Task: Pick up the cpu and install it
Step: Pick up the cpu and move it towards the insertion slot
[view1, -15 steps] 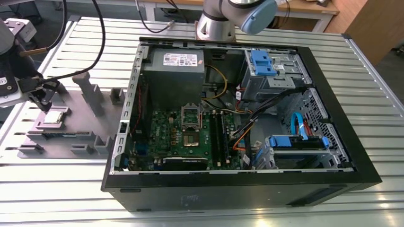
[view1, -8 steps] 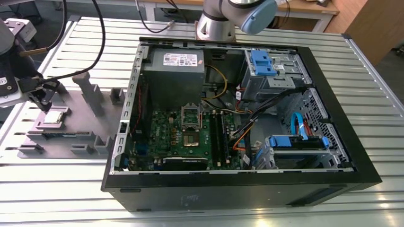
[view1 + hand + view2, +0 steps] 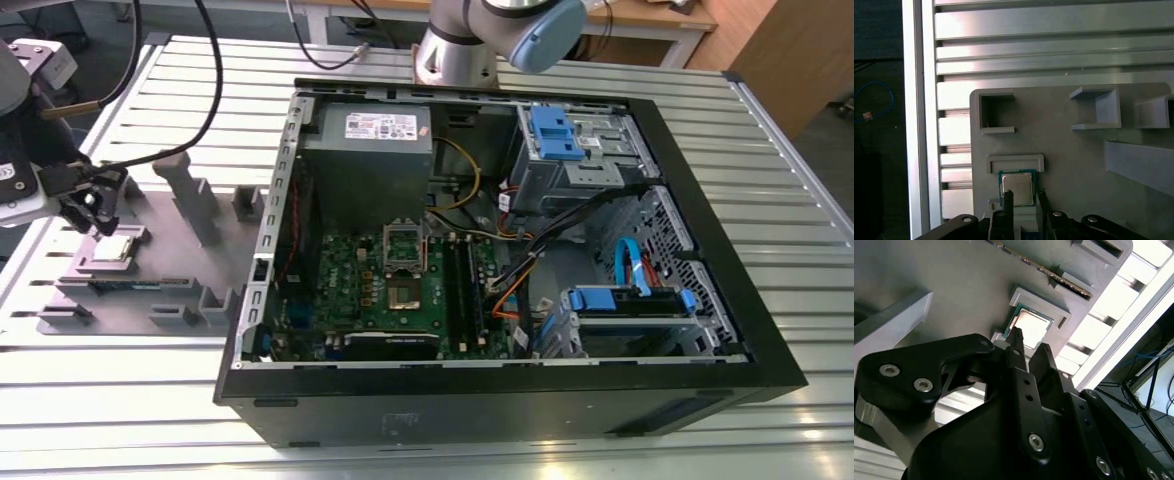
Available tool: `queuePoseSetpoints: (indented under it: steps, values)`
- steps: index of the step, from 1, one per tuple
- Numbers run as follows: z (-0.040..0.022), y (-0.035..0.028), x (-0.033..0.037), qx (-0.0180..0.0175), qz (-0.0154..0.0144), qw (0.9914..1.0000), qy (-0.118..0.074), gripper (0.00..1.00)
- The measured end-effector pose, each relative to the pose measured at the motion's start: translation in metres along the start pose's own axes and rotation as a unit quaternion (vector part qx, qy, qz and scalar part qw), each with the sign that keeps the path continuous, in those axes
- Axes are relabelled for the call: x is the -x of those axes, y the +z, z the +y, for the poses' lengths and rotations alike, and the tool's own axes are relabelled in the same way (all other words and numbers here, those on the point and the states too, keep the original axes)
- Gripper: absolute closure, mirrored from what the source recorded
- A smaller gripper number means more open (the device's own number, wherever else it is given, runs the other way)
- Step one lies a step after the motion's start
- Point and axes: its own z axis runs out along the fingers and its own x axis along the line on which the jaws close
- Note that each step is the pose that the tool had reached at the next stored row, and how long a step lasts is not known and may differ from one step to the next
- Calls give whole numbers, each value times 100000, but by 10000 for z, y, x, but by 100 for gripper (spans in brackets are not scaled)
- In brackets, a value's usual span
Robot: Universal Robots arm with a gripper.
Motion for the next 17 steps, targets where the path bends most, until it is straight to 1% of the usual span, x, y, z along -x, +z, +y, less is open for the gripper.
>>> queuePoseSetpoints:
  steps: [1,2,4,5,7,9,10,14,17]
  values:
    - [0,0,0,2,-2,100000,-1,65]
    - [0,0,0,1,-3,100000,0,65]
    - [0,0,0,1,-2,100000,-2,53]
    - [0,1,0,2,-2,100000,-3,53]
    - [0,1,0,3,-3,100000,0,42]
    - [0,1,0,2,-1,100000,-1,42]
    - [0,1,0,2,-4,100000,-2,35]
    - [0,3,0,7,-9,100000,-3,35]
    - [-1,27,1,9,-31,100000,-4,35]
